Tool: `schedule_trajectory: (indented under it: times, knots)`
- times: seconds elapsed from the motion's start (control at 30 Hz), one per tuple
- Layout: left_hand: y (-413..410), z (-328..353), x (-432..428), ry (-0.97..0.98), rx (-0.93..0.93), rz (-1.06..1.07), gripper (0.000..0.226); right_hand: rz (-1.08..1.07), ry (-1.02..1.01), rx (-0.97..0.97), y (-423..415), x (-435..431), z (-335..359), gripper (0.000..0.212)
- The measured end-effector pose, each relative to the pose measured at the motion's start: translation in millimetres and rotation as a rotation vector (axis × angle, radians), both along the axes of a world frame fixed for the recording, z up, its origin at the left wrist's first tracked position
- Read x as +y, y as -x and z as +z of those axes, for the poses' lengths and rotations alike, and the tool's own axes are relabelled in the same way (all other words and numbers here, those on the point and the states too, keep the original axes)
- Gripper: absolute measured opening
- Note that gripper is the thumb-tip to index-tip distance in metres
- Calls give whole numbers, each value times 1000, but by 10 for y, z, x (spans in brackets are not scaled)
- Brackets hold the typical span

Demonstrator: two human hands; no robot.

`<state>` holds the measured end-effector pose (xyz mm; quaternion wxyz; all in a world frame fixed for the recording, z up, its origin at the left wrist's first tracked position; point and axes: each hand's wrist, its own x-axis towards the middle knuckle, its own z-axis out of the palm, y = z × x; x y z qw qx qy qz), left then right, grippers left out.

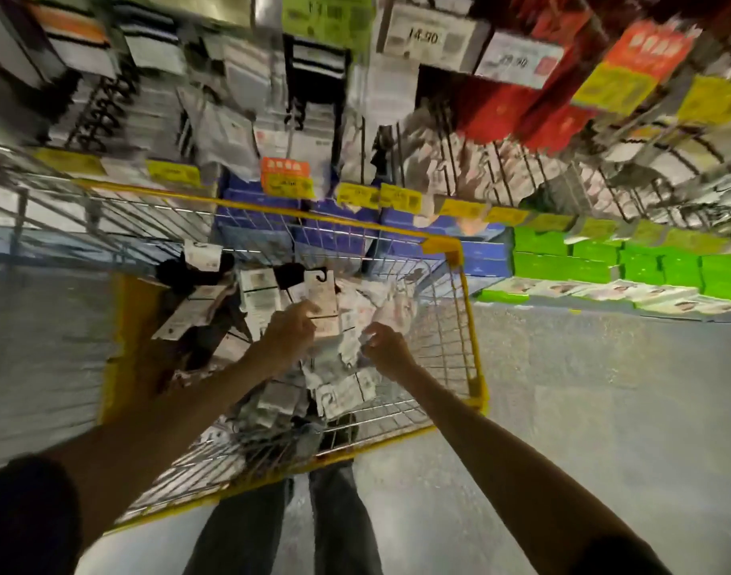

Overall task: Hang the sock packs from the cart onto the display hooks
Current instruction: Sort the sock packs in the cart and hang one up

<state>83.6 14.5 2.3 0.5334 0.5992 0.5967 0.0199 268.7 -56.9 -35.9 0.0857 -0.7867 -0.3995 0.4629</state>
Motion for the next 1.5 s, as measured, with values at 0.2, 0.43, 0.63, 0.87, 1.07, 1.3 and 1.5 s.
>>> schedule_trajectory:
  times: [0.2,0.43,0.63,0.87,1.07,1.3,1.5]
  knots:
    - [207,-853,-199,49,189,37,29,106,59,-6,241,68,-1028,80]
    - [440,-1664,-469,161,160,240,21,84,114,-77,712,376,-1467,112]
    - [252,-1519,-371,166,150,281,32,-3,26,-77,684,448,-1628,79]
    - [259,-1402,-267,345,-111,597,23,-270,123,682,460,204,-1356,58]
    - [233,-1267,-225,630,-410,729,30,-611,311,1017,384,-63,-1334,29]
    - [335,-1291,-293,578,-711,750,48,-221,418,888,467,-52,-1063,38]
    - [653,-1495,-300,542,-691,886,42,72,240,330,283,-260,-1632,41]
